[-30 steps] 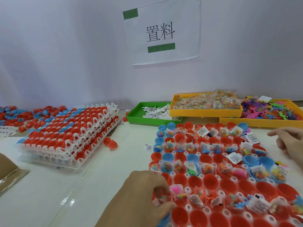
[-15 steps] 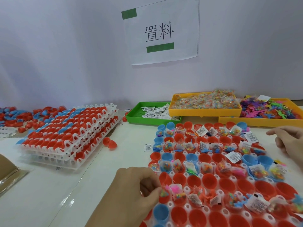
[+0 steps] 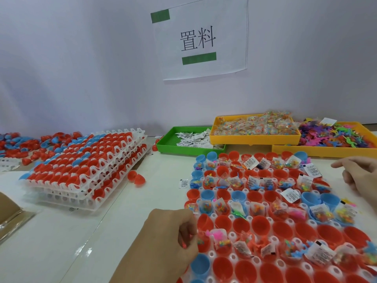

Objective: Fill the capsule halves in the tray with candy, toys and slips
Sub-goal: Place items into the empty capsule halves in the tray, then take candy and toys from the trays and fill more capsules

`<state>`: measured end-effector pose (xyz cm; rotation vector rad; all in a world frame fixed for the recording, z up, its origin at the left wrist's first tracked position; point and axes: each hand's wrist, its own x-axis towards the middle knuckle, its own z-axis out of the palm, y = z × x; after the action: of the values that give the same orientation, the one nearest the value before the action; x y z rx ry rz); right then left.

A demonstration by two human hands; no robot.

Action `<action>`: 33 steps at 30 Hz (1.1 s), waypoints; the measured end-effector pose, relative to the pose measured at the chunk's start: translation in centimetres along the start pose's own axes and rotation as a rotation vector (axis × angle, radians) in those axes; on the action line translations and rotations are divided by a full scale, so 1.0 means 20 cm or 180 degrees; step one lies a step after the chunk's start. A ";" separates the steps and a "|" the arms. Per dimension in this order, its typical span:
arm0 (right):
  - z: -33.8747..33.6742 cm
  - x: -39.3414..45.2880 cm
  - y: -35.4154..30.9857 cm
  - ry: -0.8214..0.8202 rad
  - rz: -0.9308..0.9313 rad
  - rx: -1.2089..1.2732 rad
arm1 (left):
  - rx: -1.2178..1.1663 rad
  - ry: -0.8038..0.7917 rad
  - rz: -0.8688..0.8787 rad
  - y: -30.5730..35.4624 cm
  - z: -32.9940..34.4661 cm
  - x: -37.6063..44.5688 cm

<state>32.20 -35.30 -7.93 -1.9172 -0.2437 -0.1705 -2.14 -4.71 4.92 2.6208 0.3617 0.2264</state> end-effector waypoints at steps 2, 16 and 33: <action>0.00 0.00 0.00 -0.0011 0.0006 0.0003 | 0.0053 -0.0142 0.0036 0.01 0.00 0.00; 0.00 0.00 0.02 -0.0038 0.0068 -0.0015 | 0.0448 -0.0304 -0.0127 0.05 -0.01 0.01; -0.03 -0.10 -0.11 -0.0037 0.0195 -0.0025 | 0.0243 0.0573 0.0187 -0.06 -0.20 0.46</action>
<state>29.71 -35.17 -6.14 -1.9313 -0.1921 -0.1197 5.39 0.78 8.62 2.6961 0.3608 0.4791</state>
